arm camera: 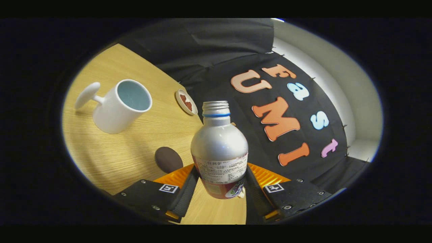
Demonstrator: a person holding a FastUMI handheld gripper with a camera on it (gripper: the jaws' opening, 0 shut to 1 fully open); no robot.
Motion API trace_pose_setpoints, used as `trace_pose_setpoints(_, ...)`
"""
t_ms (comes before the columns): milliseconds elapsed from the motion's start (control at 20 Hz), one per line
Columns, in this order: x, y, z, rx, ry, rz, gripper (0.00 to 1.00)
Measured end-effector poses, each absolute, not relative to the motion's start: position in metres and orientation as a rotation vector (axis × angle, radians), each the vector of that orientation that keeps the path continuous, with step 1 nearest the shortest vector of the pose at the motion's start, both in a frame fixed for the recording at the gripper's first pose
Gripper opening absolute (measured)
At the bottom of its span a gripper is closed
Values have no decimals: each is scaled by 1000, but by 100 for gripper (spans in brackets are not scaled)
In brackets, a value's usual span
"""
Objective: Take the bottle from table, then pour the juice into the cup, finally place the bottle on the coaster
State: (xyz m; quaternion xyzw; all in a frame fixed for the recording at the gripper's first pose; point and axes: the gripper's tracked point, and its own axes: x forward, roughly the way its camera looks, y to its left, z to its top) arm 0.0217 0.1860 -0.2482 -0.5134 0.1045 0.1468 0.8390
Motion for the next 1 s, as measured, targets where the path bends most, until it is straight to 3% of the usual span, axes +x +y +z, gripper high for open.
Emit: trace_pose_setpoints(1000,41,213,-211,-1517,-67,302,77)
